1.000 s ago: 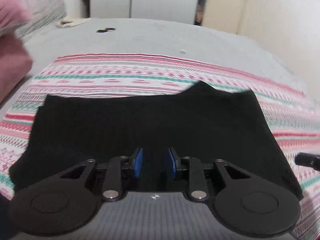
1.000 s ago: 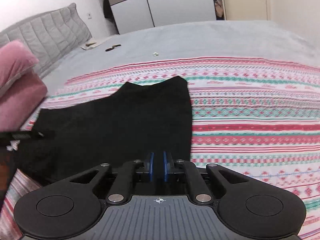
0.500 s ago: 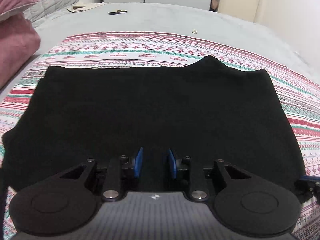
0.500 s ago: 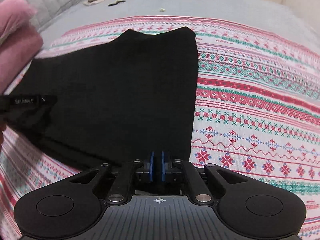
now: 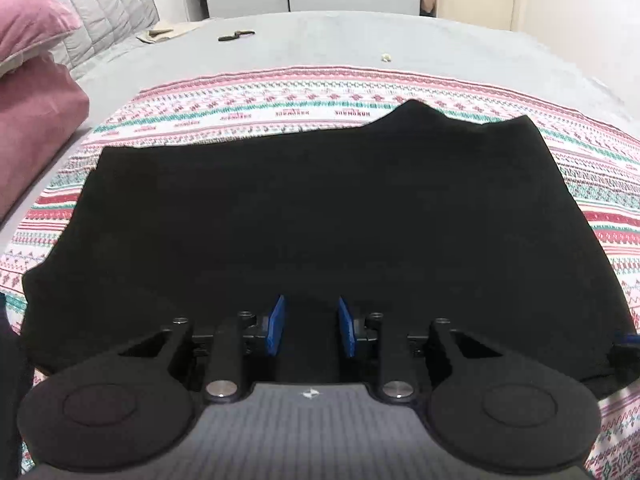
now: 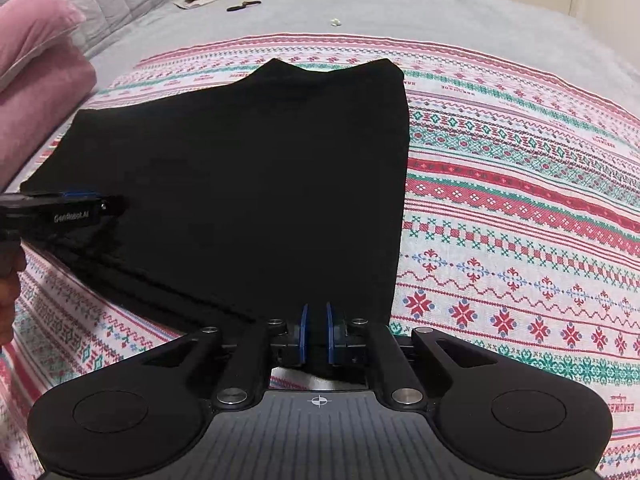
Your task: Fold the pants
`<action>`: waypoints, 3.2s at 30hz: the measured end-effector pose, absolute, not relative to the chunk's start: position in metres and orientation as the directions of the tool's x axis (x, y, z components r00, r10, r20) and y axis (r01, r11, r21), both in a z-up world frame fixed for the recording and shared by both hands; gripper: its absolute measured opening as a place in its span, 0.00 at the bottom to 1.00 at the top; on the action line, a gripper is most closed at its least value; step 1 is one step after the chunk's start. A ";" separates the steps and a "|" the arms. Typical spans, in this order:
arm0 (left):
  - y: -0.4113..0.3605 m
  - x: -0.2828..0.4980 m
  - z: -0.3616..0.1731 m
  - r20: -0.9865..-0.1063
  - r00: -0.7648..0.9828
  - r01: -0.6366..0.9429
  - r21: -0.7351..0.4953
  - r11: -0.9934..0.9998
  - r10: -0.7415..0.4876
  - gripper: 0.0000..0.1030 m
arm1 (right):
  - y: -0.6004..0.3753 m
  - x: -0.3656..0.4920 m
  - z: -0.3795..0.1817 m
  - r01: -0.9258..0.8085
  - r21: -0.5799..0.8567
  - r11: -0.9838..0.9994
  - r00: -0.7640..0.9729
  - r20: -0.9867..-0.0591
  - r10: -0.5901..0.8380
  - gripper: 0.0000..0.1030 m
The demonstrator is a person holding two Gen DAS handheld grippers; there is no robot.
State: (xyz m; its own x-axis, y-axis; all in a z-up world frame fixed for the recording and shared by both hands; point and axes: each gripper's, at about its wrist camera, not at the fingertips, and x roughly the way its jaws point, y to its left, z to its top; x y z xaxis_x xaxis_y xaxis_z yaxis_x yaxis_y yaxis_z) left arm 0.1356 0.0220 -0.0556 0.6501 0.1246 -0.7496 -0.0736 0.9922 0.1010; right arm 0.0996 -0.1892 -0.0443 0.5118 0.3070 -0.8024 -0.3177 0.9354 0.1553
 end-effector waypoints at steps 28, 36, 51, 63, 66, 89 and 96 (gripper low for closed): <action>-0.077 0.182 -0.018 -0.707 0.707 0.148 0.115 0.982 -0.024 0.74 | -0.290 0.115 -0.057 0.013 0.612 0.791 0.477 -0.699 0.533 0.27; -0.194 0.235 -0.036 -0.742 0.668 0.274 0.170 0.947 -0.060 0.81 | -0.286 0.115 -0.066 0.010 0.622 0.783 0.449 -0.702 0.552 0.38; -0.214 0.268 -0.077 -0.752 0.656 0.290 0.335 0.897 0.069 0.67 | -0.269 0.117 -0.081 -0.004 0.660 0.751 0.471 -0.661 0.584 0.45; -0.175 0.277 -0.059 -0.775 0.627 0.299 0.152 0.942 -0.073 0.27 | -0.264 0.124 -0.082 -0.033 0.654 0.756 0.512 -0.638 0.575 0.35; -0.161 0.277 -0.048 -0.767 0.633 0.280 0.098 0.955 -0.107 0.27 | -0.270 0.127 -0.085 -0.021 0.652 0.758 0.524 -0.639 0.564 0.41; -0.194 0.258 0.010 -0.693 0.697 0.218 -0.039 0.975 -0.184 0.24 | -0.291 0.084 -0.030 -0.060 0.565 0.823 0.651 -0.603 0.462 0.06; -0.254 0.244 0.011 -0.691 0.685 0.264 -0.061 0.963 -0.231 0.24 | -0.341 0.062 -0.026 0.012 0.545 0.838 0.691 -0.610 0.387 0.06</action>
State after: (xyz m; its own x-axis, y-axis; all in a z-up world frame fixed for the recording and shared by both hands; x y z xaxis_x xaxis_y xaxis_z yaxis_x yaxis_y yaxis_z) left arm 0.2435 -0.2537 0.0113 0.6846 -0.2311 -0.6913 0.2637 0.9627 -0.0607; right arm 0.0616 -0.3411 -0.0258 0.6914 0.3870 -0.6100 0.0116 0.8383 0.5450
